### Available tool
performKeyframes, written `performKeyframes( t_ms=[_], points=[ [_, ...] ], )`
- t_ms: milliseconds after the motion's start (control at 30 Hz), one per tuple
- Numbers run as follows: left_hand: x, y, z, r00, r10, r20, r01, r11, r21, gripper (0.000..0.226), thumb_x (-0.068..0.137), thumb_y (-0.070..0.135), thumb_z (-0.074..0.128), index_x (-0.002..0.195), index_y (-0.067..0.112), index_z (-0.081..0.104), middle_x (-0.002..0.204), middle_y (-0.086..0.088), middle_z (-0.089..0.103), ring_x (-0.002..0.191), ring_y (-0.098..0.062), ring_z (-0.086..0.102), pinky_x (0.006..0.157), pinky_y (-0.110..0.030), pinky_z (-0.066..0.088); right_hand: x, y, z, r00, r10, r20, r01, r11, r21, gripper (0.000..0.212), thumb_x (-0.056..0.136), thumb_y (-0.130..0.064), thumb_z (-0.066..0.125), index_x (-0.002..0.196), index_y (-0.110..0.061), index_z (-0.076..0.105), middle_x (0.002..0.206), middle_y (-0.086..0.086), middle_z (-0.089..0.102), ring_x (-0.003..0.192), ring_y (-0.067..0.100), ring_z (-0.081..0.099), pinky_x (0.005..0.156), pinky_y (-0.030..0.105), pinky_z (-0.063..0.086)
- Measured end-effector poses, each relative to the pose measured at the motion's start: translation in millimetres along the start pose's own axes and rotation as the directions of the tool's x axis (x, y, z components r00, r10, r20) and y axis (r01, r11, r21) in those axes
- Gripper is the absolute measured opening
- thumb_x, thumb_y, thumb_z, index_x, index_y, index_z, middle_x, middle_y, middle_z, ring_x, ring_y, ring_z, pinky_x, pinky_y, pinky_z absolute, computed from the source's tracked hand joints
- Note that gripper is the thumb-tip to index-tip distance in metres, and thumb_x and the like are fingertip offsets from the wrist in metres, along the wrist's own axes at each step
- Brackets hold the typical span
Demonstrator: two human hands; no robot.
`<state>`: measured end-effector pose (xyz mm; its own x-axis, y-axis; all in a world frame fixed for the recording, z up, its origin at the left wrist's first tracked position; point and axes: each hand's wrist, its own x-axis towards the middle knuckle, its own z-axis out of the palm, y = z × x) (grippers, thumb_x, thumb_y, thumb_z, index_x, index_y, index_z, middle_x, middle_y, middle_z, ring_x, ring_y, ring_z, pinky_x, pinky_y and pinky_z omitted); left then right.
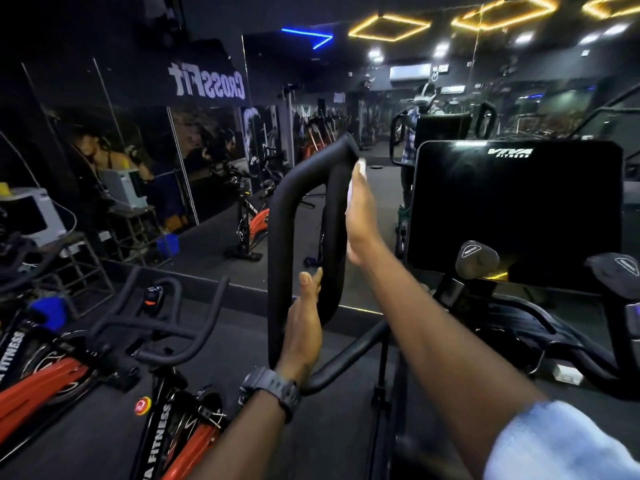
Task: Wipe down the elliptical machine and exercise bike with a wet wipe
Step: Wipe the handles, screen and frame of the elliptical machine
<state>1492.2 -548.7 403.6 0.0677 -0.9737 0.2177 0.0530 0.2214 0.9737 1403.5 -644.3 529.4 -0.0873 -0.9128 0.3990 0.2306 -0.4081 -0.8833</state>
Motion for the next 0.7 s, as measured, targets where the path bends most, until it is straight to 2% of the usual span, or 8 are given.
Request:
performKeyframes(
  t_ms=[100, 200, 267, 367, 433, 500, 567, 700],
  points=[
    [10, 21, 1, 0.999, -0.009, 0.047, 0.012, 0.998, -0.064, 0.117, 0.070, 0.099, 0.020, 0.153, 0.020, 0.044, 0.155, 0.003, 0.048, 0.138, -0.004, 0.048, 0.120, -0.029, 0.033, -62, 74, -14, 0.998, 0.037, 0.041, -0.034, 0.998, -0.059, 0.039, 0.100, -0.058, 0.031, 0.135, -0.042, 0.042, 0.146, -0.017, 0.042, 0.126, -0.009, 0.045, 0.114, 0.028, 0.029],
    [15, 34, 3, 0.999, 0.009, 0.037, -0.006, 0.996, -0.086, 0.110, 0.073, 0.092, 0.017, 0.151, 0.020, 0.047, 0.146, 0.005, 0.057, 0.121, 0.004, 0.058, 0.102, -0.019, 0.043, -83, 96, -25, 0.990, 0.127, 0.060, -0.119, 0.986, -0.118, 0.069, 0.089, -0.077, 0.033, 0.133, -0.030, 0.057, 0.139, -0.006, 0.057, 0.127, 0.006, 0.052, 0.115, 0.040, 0.035],
    [17, 35, 3, 1.000, 0.012, 0.023, -0.010, 0.996, -0.089, 0.113, 0.071, 0.097, 0.018, 0.149, 0.021, 0.051, 0.137, 0.008, 0.063, 0.122, 0.000, 0.059, 0.107, -0.028, 0.044, -44, 58, -19, 0.988, 0.126, 0.087, -0.117, 0.988, -0.100, 0.072, 0.090, -0.075, 0.029, 0.137, -0.027, 0.054, 0.139, -0.006, 0.057, 0.127, 0.006, 0.051, 0.113, 0.038, 0.036],
    [17, 39, 8, 1.000, -0.012, 0.001, 0.012, 0.993, -0.120, 0.097, 0.078, 0.082, 0.012, 0.139, 0.021, 0.057, 0.122, 0.010, 0.067, 0.114, 0.000, 0.060, 0.101, -0.029, 0.045, 16, -2, 3, 1.000, -0.027, -0.016, 0.025, 0.995, -0.098, 0.063, 0.096, -0.063, 0.027, 0.143, -0.023, 0.044, 0.138, -0.006, 0.051, 0.127, 0.009, 0.047, 0.109, 0.034, 0.036],
    [20, 41, 6, 0.999, -0.046, -0.026, 0.041, 0.987, -0.152, 0.098, 0.075, 0.084, 0.013, 0.131, 0.020, 0.063, 0.123, 0.003, 0.070, 0.119, -0.009, 0.062, 0.098, -0.031, 0.047, 5, 13, 6, 0.985, -0.172, -0.013, 0.163, 0.951, -0.263, 0.053, 0.100, -0.052, 0.027, 0.143, -0.024, 0.040, 0.139, -0.005, 0.047, 0.129, 0.010, 0.043, 0.111, 0.035, 0.032],
    [21, 46, 3, 0.997, -0.068, -0.035, 0.062, 0.986, -0.158, 0.101, 0.071, 0.087, 0.014, 0.127, 0.020, 0.065, 0.125, -0.002, 0.072, 0.122, -0.015, 0.063, 0.096, -0.033, 0.050, -45, 59, -1, 0.966, -0.258, 0.026, 0.247, 0.887, -0.390, 0.062, 0.101, -0.047, 0.025, 0.156, -0.025, 0.007, 0.159, -0.007, 0.020, 0.144, 0.002, 0.018, 0.119, 0.026, 0.018],
    [22, 46, 0, 0.995, -0.090, -0.035, 0.084, 0.985, -0.153, 0.099, 0.071, 0.088, 0.013, 0.122, 0.023, 0.068, 0.123, 0.000, 0.074, 0.120, -0.014, 0.066, 0.099, -0.035, 0.050, -95, 102, -12, 0.956, -0.287, 0.066, 0.286, 0.854, -0.435, 0.064, 0.100, -0.050, 0.022, 0.152, -0.034, -0.011, 0.164, -0.005, 0.006, 0.149, 0.003, 0.011, 0.120, 0.029, 0.021],
    [24, 46, 1, 0.993, -0.082, -0.087, 0.070, 0.988, -0.136, 0.110, 0.067, 0.091, 0.013, 0.124, 0.016, 0.070, 0.116, -0.005, 0.076, 0.107, -0.019, 0.070, 0.097, -0.040, 0.048, -56, 76, -6, 0.947, -0.320, 0.001, 0.290, 0.856, -0.428, 0.063, 0.103, -0.034, 0.035, 0.157, -0.017, 0.007, 0.159, 0.003, 0.024, 0.141, 0.003, 0.023, 0.108, 0.003, 0.014]
  ],
)
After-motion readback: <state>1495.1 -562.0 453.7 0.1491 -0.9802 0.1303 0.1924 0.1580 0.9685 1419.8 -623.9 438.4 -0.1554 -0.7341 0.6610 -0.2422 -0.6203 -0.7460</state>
